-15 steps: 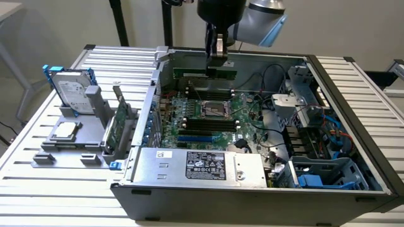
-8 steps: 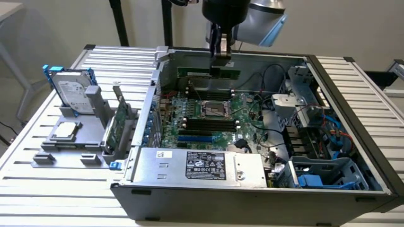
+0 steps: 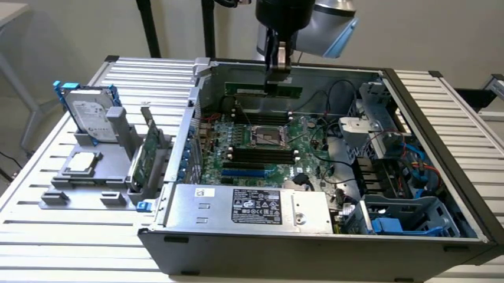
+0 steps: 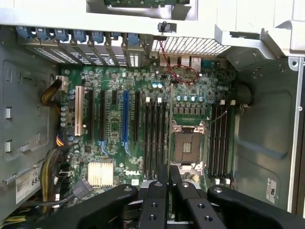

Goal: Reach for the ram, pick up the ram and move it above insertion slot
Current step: 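Pick up the ram and move it above insertion slot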

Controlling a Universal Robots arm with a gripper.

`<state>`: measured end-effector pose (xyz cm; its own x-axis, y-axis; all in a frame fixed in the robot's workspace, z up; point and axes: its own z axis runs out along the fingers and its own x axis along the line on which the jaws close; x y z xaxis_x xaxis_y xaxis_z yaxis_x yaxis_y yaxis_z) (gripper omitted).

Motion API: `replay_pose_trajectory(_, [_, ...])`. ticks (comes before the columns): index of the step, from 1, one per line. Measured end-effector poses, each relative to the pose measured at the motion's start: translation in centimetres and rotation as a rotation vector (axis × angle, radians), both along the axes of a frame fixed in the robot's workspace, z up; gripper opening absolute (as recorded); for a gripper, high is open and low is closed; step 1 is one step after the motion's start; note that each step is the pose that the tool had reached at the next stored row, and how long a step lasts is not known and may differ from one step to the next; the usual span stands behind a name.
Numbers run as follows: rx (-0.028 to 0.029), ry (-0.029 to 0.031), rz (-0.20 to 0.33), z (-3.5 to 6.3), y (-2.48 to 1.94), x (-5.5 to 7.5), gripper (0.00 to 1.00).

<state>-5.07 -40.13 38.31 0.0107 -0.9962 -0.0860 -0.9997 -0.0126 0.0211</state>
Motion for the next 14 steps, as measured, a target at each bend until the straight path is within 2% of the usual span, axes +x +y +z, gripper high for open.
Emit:
replay_pose_trajectory(5, [0.0001, -0.017, -0.005, -0.11, 0.34, 0.0, 0.13])
replay_pose_trajectory(14, [0.0, -0.0173, -0.006, -0.11, 0.35, 0.0, 0.13])
